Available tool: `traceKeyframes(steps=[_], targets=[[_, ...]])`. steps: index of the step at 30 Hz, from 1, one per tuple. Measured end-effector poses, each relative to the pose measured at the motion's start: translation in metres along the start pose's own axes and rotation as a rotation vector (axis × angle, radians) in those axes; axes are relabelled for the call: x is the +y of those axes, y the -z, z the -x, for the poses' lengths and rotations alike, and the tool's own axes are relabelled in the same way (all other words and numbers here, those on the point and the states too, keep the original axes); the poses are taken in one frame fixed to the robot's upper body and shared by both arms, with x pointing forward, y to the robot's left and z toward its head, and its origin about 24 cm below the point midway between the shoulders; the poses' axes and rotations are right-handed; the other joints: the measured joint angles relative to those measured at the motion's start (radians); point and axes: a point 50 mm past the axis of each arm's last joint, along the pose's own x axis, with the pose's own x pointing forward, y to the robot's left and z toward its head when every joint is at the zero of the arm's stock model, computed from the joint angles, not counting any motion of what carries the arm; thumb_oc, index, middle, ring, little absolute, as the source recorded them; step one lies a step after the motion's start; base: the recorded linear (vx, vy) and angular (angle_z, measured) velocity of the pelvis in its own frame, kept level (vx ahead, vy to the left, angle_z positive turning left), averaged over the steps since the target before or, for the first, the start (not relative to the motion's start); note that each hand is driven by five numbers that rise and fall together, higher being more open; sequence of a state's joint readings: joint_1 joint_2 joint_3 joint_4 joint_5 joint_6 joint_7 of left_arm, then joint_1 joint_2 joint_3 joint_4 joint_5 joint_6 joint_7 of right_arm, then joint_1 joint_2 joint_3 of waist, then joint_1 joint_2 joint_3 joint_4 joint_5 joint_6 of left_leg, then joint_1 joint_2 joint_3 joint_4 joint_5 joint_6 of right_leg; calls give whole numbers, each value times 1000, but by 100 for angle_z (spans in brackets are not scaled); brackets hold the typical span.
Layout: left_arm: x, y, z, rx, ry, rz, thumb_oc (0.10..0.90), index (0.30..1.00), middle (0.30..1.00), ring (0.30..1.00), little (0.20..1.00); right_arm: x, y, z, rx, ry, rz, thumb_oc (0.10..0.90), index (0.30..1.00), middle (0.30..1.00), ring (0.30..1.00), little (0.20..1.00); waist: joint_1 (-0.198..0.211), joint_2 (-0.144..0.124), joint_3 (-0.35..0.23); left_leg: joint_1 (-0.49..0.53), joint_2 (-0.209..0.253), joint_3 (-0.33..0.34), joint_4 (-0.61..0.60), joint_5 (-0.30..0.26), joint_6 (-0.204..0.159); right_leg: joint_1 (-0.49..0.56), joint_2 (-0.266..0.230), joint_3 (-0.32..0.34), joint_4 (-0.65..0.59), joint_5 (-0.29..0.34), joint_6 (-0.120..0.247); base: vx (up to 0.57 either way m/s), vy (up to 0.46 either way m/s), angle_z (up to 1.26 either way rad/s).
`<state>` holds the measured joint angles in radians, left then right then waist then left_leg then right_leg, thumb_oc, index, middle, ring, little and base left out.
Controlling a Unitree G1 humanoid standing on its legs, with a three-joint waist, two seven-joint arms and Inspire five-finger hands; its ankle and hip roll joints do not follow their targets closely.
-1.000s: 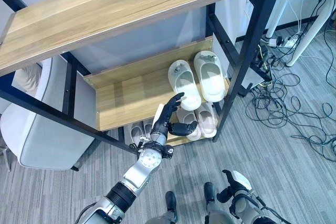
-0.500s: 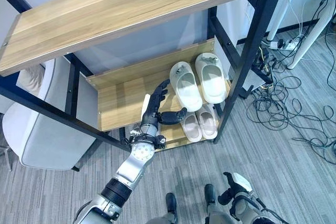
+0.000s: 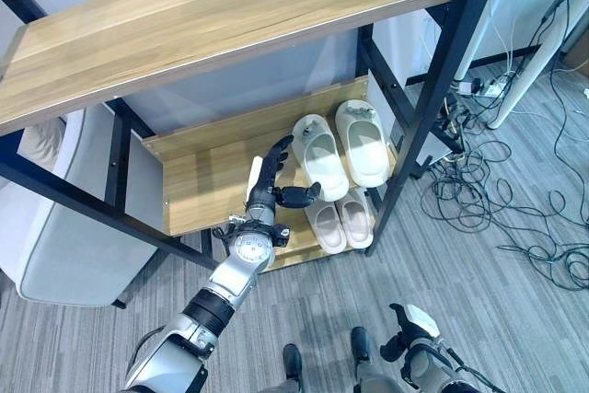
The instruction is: Arrange the slippers neatly on the shoe rack.
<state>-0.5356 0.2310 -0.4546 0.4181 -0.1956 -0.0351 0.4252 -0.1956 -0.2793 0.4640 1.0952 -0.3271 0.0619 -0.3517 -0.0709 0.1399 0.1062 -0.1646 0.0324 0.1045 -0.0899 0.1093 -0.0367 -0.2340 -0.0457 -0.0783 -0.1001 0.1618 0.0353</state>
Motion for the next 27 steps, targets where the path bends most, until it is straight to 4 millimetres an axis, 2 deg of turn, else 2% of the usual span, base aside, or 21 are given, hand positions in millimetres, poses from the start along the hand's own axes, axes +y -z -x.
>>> traceKeyframes(steps=[14,27], targets=[[-18,-3,0,-4,49,-2,800,900,900,900,900,4,-4,1,-2,-12,-27,800,900,900,900,900,-4,0,0,-16,1,4,0,0,0,-20,2,6,7,1,0,0,0,0],[-23,-8,-4,-8,43,-7,800,900,900,900,900,5,-4,1,-1,-14,-29,800,900,900,900,900,-13,0,0,-15,-1,22,0,-3,3,-26,1,28,7,3,2,2,2,-3]])
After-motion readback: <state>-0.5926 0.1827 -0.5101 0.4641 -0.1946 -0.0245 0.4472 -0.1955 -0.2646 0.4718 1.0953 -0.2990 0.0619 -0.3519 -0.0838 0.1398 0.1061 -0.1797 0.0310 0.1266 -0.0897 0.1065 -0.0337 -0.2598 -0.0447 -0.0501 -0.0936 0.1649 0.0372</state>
